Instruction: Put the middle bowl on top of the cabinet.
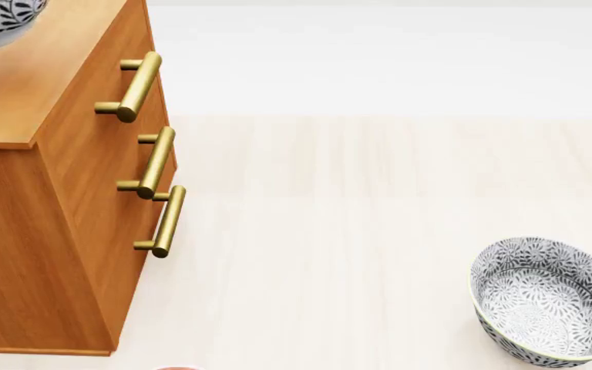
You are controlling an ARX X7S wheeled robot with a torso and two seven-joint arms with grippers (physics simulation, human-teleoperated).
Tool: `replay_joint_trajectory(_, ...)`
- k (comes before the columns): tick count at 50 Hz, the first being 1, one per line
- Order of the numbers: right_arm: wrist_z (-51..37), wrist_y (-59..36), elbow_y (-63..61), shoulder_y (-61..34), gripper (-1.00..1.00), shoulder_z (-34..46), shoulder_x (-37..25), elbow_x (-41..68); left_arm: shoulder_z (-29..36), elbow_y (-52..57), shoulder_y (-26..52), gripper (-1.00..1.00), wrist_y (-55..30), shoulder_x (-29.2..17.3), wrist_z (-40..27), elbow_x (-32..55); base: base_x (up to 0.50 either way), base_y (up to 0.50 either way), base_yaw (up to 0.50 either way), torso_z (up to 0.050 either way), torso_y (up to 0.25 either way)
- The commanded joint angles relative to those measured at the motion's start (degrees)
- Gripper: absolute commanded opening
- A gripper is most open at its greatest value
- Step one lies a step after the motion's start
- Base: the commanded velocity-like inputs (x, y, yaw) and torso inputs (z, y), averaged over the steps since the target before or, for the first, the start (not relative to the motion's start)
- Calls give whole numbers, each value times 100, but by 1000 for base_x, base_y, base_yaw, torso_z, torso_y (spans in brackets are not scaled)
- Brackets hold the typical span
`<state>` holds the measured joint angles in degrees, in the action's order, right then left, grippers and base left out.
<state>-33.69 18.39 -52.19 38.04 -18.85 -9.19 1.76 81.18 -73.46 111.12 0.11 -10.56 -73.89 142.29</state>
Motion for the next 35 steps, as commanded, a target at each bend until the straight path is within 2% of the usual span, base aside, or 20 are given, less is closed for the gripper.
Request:
replay_joint_trajectory(1,-22,55,20,48,100,-20,-31,19,33,-95,-224,-100,334,-63,273,-7,0,0,0,0,0)
replay_joint_trajectory(17,-36,40,-12,92,100,-2,-55,-4,236,-127,-470,-100,497,-249,364,141,0,0,0,0,0)
replay_joint_trajectory(35,-45,-13,-36,74,100,50,-90,-39,744,-135,-613,-100,445,-279,233,379,0,0,0,0,0)
